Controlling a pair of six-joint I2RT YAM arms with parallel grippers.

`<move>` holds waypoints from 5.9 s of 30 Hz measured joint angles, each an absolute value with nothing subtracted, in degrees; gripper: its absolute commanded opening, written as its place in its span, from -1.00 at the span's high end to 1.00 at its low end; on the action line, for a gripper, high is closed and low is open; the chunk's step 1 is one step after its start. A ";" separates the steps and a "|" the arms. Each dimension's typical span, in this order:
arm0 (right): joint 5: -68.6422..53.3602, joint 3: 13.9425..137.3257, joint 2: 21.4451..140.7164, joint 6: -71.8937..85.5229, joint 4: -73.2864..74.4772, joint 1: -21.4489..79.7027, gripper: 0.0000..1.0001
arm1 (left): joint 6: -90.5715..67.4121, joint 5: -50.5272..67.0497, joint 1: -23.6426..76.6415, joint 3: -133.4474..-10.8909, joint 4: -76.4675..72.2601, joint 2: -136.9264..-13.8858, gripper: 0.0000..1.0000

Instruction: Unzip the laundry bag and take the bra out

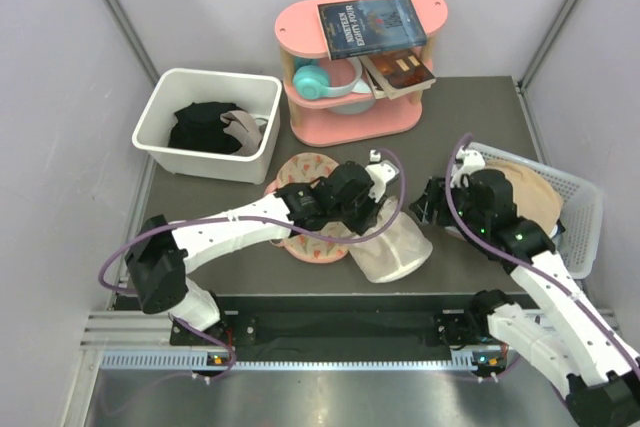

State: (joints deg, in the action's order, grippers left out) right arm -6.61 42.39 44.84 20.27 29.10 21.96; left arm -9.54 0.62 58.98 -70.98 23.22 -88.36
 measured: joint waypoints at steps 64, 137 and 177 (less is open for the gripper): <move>-11.03 37.39 50.96 39.09 24.69 29.65 0.71 | -22.55 -4.05 61.01 -53.45 7.25 -82.15 -0.01; -10.92 25.43 34.63 44.18 24.86 31.86 1.00 | -69.71 4.64 52.93 -48.95 -6.46 -91.07 0.99; -10.57 27.42 36.21 40.05 23.44 31.88 1.00 | -56.82 6.52 46.17 -52.23 0.12 -86.63 0.92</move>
